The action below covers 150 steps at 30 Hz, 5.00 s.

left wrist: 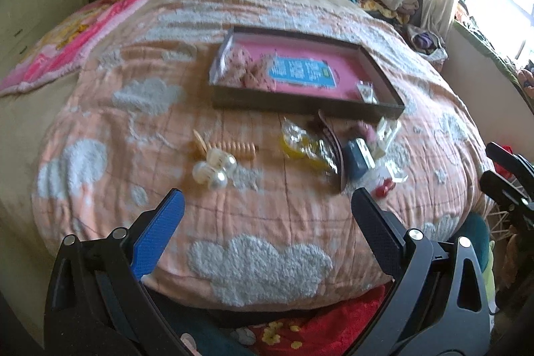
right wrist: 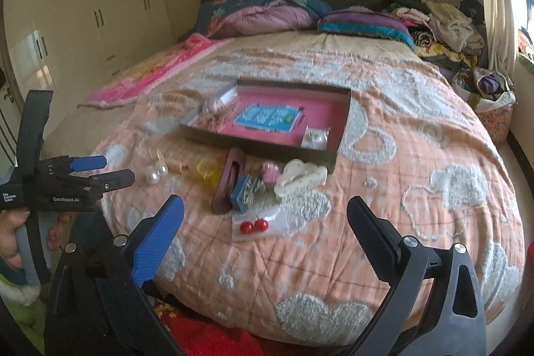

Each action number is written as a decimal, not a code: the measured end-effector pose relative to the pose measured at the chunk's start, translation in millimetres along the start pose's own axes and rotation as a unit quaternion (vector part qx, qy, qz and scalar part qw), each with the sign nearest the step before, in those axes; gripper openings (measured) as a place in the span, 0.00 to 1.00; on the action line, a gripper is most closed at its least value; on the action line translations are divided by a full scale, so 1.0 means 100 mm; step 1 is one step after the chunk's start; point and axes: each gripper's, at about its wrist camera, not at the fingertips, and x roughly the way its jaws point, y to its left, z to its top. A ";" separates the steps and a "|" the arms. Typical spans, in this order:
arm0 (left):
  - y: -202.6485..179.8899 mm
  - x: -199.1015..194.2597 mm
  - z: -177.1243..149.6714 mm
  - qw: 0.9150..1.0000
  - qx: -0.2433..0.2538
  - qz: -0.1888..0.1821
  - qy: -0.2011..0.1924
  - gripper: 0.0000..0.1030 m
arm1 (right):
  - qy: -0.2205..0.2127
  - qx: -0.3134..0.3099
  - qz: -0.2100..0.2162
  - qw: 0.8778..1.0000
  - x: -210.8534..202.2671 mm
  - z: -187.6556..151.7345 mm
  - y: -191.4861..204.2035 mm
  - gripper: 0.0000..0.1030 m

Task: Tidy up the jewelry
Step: 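Grasp the yellow item in the clear bag with the left tool, then carry the yellow bag to the box with the left tool while the right tool carries the red earring card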

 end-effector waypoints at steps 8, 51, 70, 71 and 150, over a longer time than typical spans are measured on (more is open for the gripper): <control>0.00 0.24 -0.11 1.000 0.001 0.003 0.017 0.91 | 0.058 -0.011 -0.002 0.998 0.45 -0.18 0.00 0.95; 0.01 1.37 0.40 0.968 -0.176 -0.155 0.084 0.19 | 0.091 -0.005 0.017 0.996 0.93 -0.32 -0.26 0.86; 0.29 0.66 0.38 0.981 -0.138 -0.136 0.013 0.11 | 0.053 -0.008 0.038 0.998 0.62 0.05 0.03 0.86; 0.32 0.62 0.38 0.982 -0.138 -0.132 0.008 0.11 | 0.052 -0.009 0.040 0.998 0.62 0.07 0.05 0.86; -0.55 1.57 1.63 0.989 0.014 -0.138 0.051 0.12 | -0.006 0.051 -0.049 0.997 1.04 1.20 -0.93 0.86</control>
